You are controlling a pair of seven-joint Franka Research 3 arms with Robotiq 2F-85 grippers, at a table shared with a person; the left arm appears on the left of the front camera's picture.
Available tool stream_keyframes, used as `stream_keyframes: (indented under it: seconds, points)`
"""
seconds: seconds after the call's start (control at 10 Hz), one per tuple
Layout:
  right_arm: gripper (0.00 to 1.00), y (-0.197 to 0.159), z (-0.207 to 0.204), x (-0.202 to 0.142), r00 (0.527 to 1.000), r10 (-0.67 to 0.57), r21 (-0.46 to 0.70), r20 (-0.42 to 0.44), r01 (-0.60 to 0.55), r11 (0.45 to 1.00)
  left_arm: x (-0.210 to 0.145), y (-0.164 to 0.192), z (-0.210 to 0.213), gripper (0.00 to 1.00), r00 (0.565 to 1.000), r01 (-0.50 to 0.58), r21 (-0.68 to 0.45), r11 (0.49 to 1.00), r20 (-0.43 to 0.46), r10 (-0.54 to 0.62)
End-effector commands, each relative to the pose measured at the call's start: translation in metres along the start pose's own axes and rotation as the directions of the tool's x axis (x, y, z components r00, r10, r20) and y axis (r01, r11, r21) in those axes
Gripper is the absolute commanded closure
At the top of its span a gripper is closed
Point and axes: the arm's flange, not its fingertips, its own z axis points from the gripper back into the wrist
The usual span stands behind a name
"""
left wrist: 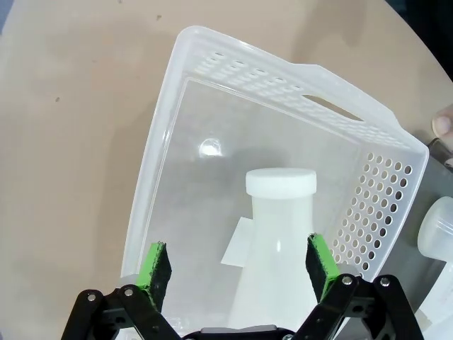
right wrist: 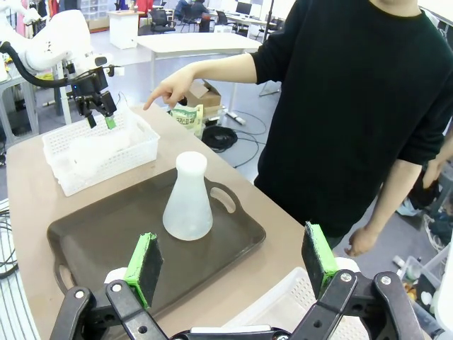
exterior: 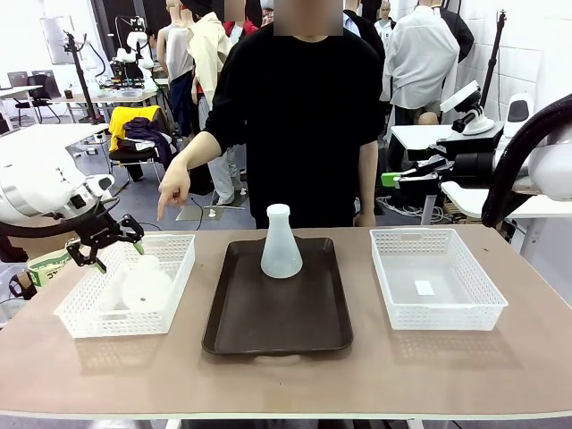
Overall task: Prepare the laboratory tools.
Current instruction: Pick up the Big flask that the person points to.
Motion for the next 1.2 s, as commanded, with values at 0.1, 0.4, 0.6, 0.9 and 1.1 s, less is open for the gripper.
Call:
stream_keyframes:
  seconds: [0.1, 0.4, 0.6, 0.9, 1.1]
  points:
    - [0.0, 0.001, 0.0, -0.002, 1.0, -0.014, 0.006, 0.006, 0.014, 1.0, 0.001, 0.003, -0.002, 0.0, 1.0, -0.007, 0.0, 1.0, -0.003, 0.007]
    - [0.0, 0.001, 0.0, -0.002, 1.0, -0.014, 0.006, 0.006, 0.014, 1.0, -0.015, -0.016, 0.006, 0.0, 0.999, 0.041, -0.008, 0.999, -0.001, -0.041]
    - [0.0, 0.001, 0.0, -0.002, 1.0, -0.014, 0.006, 0.006, 0.014, 1.0, -0.026, -0.039, 0.017, 0.0, 0.997, 0.075, 0.011, 0.997, 0.019, -0.075]
    - [0.0, 0.001, 0.0, -0.002, 1.0, -0.014, 0.006, 0.006, 0.014, 1.0, -0.015, -0.046, -0.008, 0.0, 0.998, 0.057, 0.162, 0.985, 0.012, -0.06]
    - [0.0, 0.001, 0.0, -0.002, 1.0, -0.014, 0.006, 0.006, 0.014, 1.0, -0.01, -0.043, -0.019, 0.0, 0.997, 0.07, 0.229, 0.971, 0.012, -0.075]
